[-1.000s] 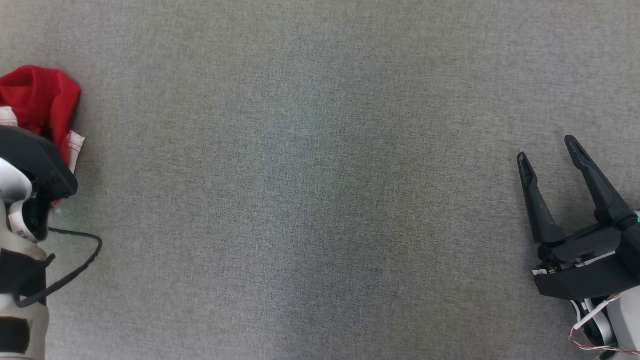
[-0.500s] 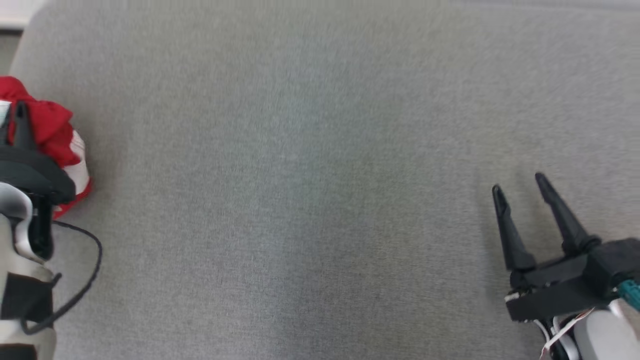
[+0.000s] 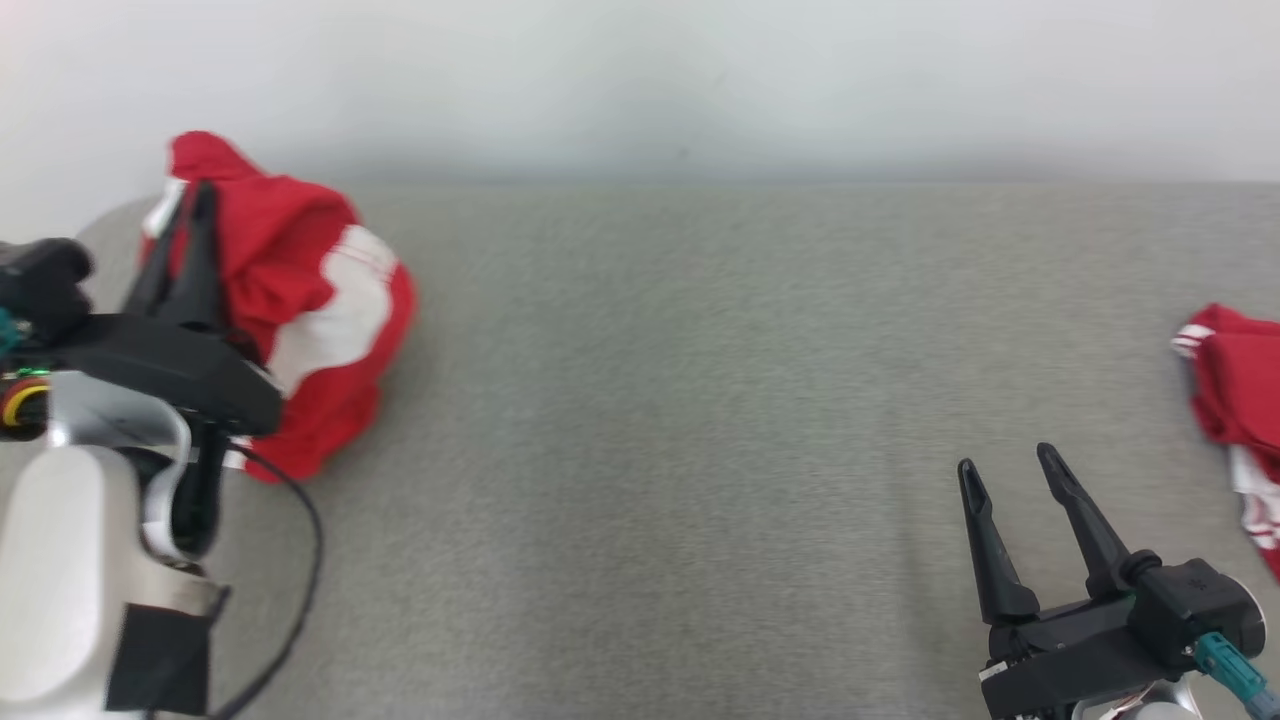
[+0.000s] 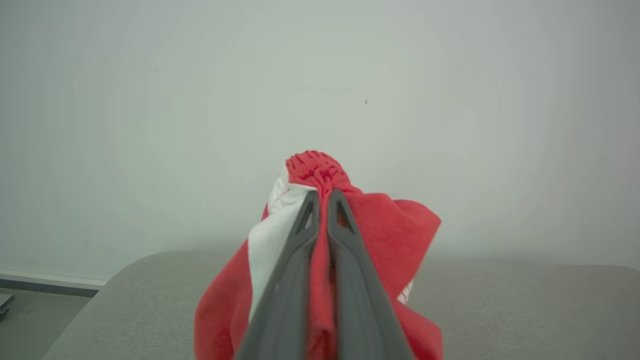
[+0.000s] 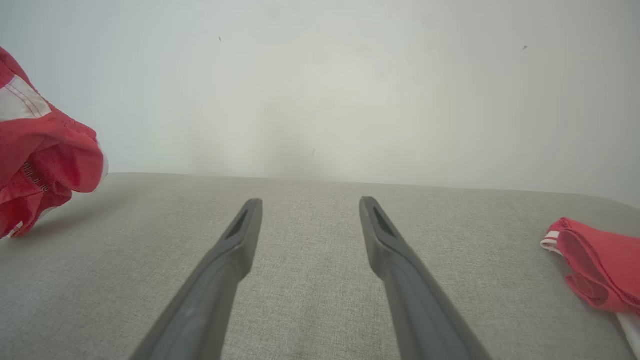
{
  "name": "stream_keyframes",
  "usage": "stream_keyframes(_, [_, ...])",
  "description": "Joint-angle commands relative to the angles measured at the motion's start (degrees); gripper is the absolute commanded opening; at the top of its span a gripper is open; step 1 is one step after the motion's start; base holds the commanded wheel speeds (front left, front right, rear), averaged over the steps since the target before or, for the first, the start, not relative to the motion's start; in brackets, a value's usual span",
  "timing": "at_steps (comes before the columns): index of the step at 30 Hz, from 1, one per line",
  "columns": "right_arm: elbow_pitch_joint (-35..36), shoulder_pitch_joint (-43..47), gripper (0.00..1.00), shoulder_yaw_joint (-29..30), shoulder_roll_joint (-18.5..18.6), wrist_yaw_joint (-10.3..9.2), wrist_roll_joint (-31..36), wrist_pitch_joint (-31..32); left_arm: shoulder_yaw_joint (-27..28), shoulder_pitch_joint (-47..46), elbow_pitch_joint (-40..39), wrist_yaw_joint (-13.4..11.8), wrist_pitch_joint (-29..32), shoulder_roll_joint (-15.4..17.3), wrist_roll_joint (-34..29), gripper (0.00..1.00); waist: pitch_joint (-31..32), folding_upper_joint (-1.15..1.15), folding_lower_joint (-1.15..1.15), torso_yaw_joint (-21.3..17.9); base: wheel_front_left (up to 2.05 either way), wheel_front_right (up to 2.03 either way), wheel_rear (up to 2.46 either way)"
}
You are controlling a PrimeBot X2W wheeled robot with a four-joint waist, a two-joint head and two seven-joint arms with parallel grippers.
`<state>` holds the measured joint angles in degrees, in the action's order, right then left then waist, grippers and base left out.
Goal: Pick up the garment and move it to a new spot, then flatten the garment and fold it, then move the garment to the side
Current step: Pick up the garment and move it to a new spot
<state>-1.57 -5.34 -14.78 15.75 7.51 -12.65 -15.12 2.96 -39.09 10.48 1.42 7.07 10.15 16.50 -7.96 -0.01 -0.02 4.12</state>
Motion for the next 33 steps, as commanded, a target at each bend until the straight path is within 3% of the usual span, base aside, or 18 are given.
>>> stream_keyframes(1, [-0.13, 0.82, 1.0, -0.01, -0.3, -0.04, -0.09, -0.04, -0.66, 1.24, -1.28, 0.23, 0.67, -0.84, 0.91, 0.0, 5.3, 0.01, 0.02, -5.96, 0.0, 0.0, 0.0])
stream_keyframes(8, [-0.08, 1.09, 1.0, -0.5, -0.64, -0.04, -0.08, -0.04, -4.69, 2.53, -6.55, -0.6, 2.89, -4.51, 1.56, 0.0, 6.42, 0.01, 0.02, -12.15, 0.0, 0.0, 0.0])
stream_keyframes(18, [0.44, 0.16, 1.0, -0.28, -0.66, -0.04, -0.42, -0.03, -11.14, 2.24, -4.83, -3.67, 4.3, -6.93, 4.55, 0.0, 4.1, 0.01, 0.02, -20.83, 0.0, 0.0, 0.0])
stream_keyframes(28, [1.43, -2.77, 1.0, -1.21, -2.37, -0.04, -0.55, -0.03, -21.0, 2.59, 4.72, -6.43, -3.98, -7.07, 2.84, 0.0, -3.03, 0.01, 0.02, -26.42, 0.0, 0.0, 0.0])
stream_keyframes(33, [1.45, -4.12, 1.0, -0.83, -2.73, -0.04, -0.62, -0.03, -26.32, 1.64, 12.92, -6.44, -10.5, -7.09, 7.99, 0.0, -6.17, 0.01, 0.02, -28.08, 0.0, 0.0, 0.0])
